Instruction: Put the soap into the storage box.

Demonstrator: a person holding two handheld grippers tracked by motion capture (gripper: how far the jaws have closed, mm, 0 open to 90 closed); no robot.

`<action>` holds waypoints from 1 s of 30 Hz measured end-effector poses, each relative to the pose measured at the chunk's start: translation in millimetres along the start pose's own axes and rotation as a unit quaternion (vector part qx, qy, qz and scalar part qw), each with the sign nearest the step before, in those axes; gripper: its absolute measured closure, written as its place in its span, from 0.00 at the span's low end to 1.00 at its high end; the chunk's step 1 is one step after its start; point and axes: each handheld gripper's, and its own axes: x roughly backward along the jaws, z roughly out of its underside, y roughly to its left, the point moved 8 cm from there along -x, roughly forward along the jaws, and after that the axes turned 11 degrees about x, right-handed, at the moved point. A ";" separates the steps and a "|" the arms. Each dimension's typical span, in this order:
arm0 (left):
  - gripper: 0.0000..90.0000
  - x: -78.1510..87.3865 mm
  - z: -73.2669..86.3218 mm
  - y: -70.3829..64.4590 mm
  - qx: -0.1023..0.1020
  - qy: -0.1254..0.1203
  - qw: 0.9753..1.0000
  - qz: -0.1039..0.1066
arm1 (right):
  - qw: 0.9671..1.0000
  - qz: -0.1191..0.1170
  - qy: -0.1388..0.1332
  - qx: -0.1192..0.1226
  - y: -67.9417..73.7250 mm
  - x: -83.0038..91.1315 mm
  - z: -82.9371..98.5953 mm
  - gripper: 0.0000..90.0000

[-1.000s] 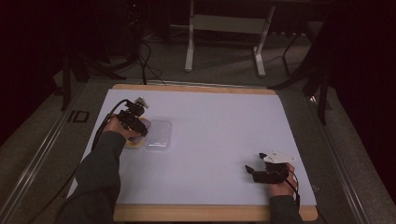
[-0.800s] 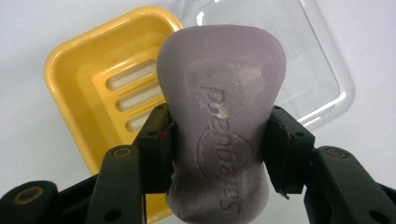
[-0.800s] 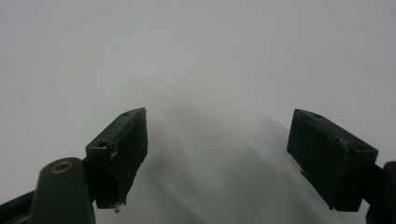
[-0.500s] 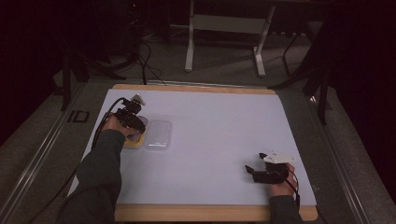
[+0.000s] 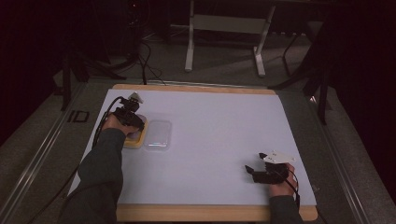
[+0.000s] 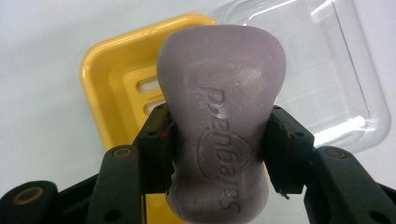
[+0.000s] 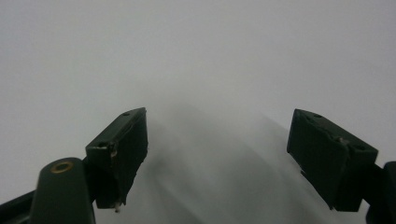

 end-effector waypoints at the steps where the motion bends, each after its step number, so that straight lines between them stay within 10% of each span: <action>1: 0.56 -0.3 -0.1 0.6 0.000 0.001 1.000 0.000 | 1.000 0.000 0.000 0.000 0.0 0.0 0.0 0.22; 30: 0.56 -7.0 -6.6 5.6 0.050 -0.001 0.999 -0.020 | 1.000 0.000 0.001 0.001 0.0 -0.3 0.1 0.22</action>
